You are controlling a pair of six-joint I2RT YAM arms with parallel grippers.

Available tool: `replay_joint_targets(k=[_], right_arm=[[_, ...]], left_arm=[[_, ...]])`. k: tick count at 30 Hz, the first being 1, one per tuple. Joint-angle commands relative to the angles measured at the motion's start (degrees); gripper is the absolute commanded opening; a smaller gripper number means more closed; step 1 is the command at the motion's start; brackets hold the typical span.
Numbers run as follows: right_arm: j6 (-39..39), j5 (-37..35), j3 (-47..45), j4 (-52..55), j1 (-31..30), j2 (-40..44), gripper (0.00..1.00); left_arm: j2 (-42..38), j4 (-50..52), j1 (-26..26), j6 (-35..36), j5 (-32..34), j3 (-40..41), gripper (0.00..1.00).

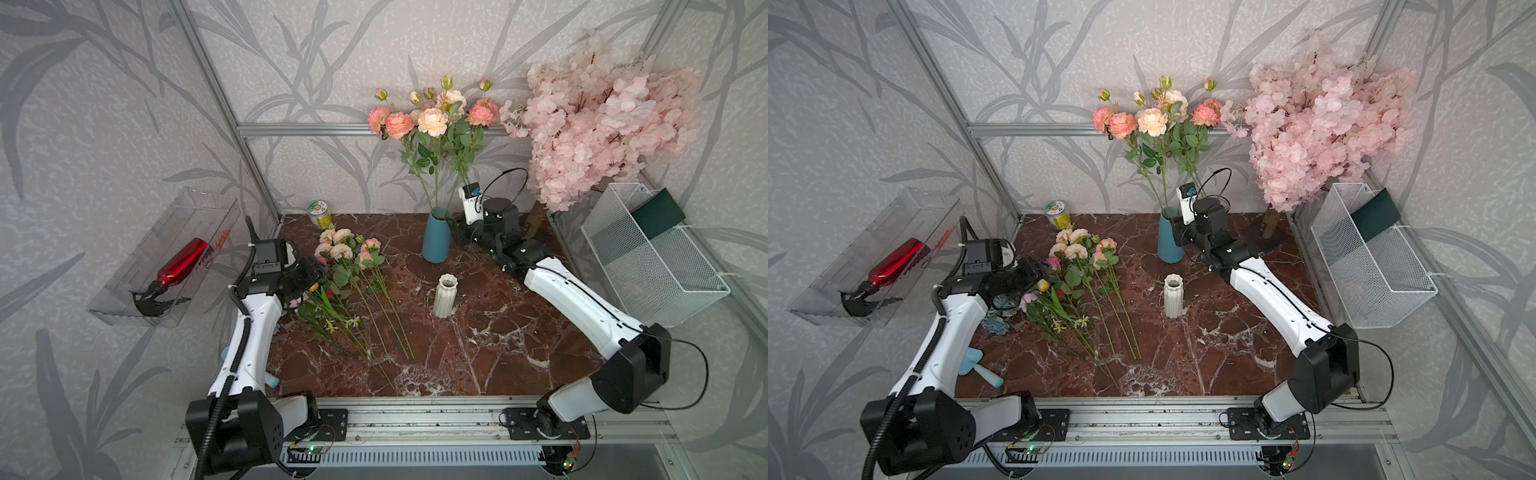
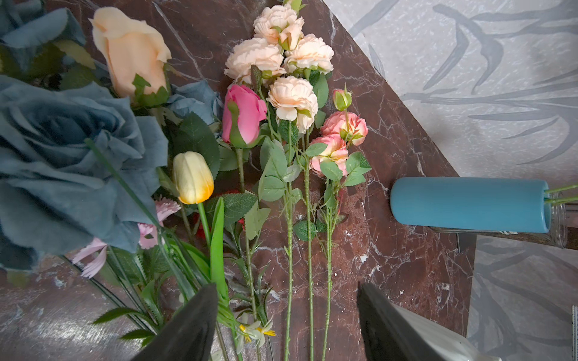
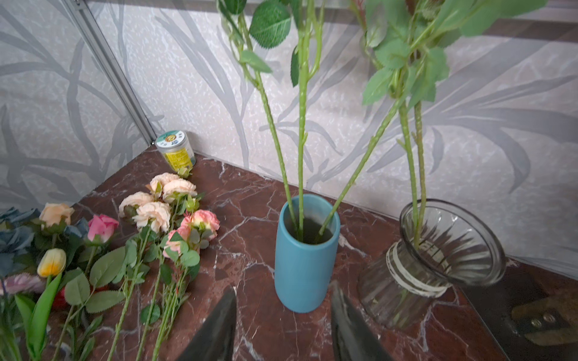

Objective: Place the pink flowers into the vase
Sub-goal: Place the flower in the vase, then pick up the flower at the center of the board.

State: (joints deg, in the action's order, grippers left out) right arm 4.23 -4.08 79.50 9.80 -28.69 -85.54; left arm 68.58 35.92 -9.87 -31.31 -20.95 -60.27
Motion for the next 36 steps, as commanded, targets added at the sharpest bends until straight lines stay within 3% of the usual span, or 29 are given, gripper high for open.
replay_joint_targets(k=[1,9,19,30,36], right_arm=[[2.62,-2.25,-2.73,3.40,-0.03,4.18,0.50],[4.53,-3.95,-7.47,7.20,-0.06,9.06,0.54],[9.41,-2.93,-12.02,7.66,-0.13,12.79,0.58],[13.61,-1.29,-16.34,6.71,-0.14,16.33,0.59],[13.32,-2.79,-17.22,8.16,-0.12,17.16,0.58]], left_arm=[[-1.28,0.97,0.18,1.87,2.88,-0.77,0.72],[-0.65,3.55,3.08,2.97,9.18,-2.03,0.72],[2.07,7.83,13.03,2.02,20.91,-5.44,0.71],[9.92,9.19,24.50,-2.72,27.42,-10.64,0.71],[12.11,8.01,27.32,-4.74,27.32,-10.74,0.71]])
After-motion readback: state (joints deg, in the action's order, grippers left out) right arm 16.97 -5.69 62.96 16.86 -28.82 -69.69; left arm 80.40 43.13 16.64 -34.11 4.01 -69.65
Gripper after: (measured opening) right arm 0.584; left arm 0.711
